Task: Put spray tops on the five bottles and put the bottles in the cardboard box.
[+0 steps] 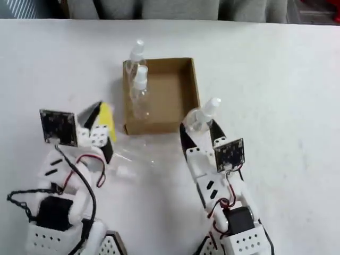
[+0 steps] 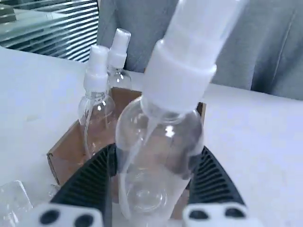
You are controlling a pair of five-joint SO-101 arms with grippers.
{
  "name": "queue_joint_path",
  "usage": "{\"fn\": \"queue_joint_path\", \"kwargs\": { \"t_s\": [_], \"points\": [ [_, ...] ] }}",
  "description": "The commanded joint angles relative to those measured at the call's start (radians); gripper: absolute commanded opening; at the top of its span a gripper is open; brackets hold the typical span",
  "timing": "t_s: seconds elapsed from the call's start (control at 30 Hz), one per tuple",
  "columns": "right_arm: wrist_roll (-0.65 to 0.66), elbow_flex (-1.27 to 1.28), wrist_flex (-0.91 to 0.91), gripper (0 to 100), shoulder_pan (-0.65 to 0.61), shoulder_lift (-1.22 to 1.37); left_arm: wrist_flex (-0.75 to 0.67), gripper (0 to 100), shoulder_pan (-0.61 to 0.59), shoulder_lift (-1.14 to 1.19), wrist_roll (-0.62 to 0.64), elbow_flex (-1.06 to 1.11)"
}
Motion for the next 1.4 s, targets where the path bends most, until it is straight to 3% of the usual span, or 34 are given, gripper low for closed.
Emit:
{"fn": "queue_joint_path", "kwargs": {
  "t_s": [0.0,0.17,0.53,0.77,1.0,1.17,1.37],
  "points": [
    [0.005,0.002,-0.093,1.5,0.013,-0.008,0.005,2,-0.081,-0.159,-0.005,0.092],
    [0.034,-0.043,-0.131,1.5,0.013,-0.008,0.060,2,-0.101,-0.352,-0.005,0.207],
    [0.040,-0.183,-0.139,1.5,0.008,0.045,0.077,2,-0.101,-0.329,-0.006,0.367],
    [0.038,-0.275,-0.306,1.5,0.012,0.323,0.077,2,-0.113,-0.329,-0.006,0.416],
    [0.032,-0.396,-0.453,1.5,0.012,0.638,-0.020,2,-0.282,-0.329,-0.006,0.502],
    [0.032,-0.477,-0.570,1.5,0.013,0.862,0.008,2,-0.329,-0.329,-0.009,0.502],
    [0.032,-0.585,-0.705,1.5,0.015,1.124,0.015,2,-0.325,-0.329,-0.155,0.502]
  ]
}}
